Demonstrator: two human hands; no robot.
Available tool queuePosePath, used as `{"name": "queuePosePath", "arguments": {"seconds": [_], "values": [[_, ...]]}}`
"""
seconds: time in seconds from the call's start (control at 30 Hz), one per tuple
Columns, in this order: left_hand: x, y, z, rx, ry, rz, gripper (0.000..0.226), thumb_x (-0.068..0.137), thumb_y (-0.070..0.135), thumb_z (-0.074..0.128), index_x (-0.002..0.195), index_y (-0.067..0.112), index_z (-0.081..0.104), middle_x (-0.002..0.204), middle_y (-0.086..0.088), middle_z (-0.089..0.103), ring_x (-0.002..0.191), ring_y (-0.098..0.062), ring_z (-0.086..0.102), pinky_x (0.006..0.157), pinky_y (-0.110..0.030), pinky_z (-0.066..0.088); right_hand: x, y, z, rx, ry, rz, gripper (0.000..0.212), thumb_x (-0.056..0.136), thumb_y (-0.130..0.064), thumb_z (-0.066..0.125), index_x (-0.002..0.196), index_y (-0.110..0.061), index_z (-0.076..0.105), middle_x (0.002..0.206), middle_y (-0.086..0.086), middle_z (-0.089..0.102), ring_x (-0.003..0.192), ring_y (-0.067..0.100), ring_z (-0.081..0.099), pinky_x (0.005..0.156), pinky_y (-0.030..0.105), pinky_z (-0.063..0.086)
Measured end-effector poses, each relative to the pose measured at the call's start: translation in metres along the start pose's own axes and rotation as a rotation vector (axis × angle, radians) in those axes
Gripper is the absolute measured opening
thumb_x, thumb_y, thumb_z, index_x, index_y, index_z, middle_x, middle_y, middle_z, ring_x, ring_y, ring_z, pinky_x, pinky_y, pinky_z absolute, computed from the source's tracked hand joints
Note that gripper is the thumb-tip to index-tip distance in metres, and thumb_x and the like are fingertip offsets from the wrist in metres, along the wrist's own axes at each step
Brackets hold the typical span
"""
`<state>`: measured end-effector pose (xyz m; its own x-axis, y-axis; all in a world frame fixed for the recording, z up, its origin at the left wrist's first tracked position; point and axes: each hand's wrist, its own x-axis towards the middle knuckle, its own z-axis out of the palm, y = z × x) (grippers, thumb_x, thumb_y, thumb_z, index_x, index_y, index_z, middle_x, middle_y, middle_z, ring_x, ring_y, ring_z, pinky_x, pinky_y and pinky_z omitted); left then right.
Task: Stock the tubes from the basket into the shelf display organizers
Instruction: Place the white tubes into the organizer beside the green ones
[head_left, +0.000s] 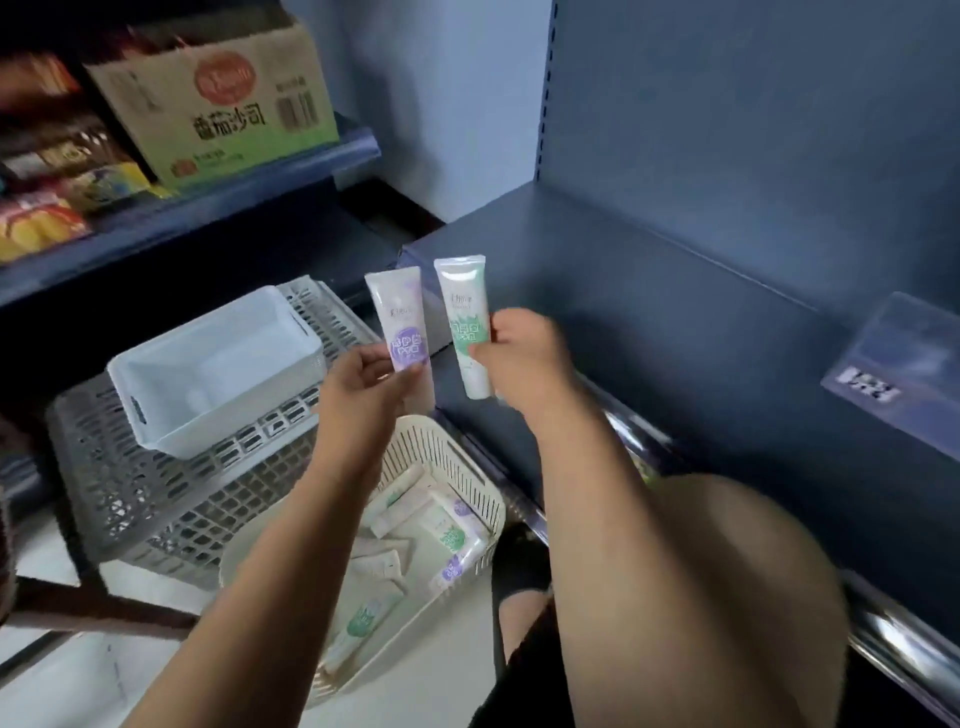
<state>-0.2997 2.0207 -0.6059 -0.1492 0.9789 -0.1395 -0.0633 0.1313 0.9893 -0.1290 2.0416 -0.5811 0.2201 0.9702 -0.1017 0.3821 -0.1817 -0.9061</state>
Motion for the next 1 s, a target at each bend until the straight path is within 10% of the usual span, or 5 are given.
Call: {"name": "queuePosePath", "arguments": {"seconds": [0.17,0.7,1.0], "values": [[0.0,0.054,0.061,-0.067,-0.151,0.128,0.031,0.088,0.007,0.076,0.114,-0.002,0.062,0.106,-0.017,0.075,0.089,-0.021,0.072,0.071,-0.028,0.057,-0.015,-0.036,-0.084,0.08,0.218,-0.143,0.01,0.077,-0.02,0.067,0.084,-0.012,0.066,0.081,-0.003,0.073,0.082,0.022,0.071,0.075,0.051,0.059],[-0.117,0.097,0.282,0.048,-0.691,0.506,0.037,0.088,0.009,0.076,0.122,0.019,0.065,0.103,0.001,0.076,0.095,-0.016,0.072,0.084,-0.035,0.06,-0.146,0.011,-0.313,0.022,0.785,-0.162,0.019,0.09,-0.01,0.069,0.107,-0.018,0.073,0.103,-0.012,0.076,0.089,-0.005,0.07,0.077,0.014,0.054],[-0.123,0.068,0.378,0.067,-0.749,0.553,0.028,0.087,0.012,0.078,0.112,0.015,0.067,0.106,0.006,0.073,0.093,-0.014,0.07,0.085,-0.03,0.059,-0.138,0.078,-0.359,0.014,0.944,-0.164,0.022,0.094,-0.013,0.068,0.116,-0.016,0.069,0.119,-0.01,0.072,0.101,-0.001,0.069,0.084,0.015,0.056]]}}
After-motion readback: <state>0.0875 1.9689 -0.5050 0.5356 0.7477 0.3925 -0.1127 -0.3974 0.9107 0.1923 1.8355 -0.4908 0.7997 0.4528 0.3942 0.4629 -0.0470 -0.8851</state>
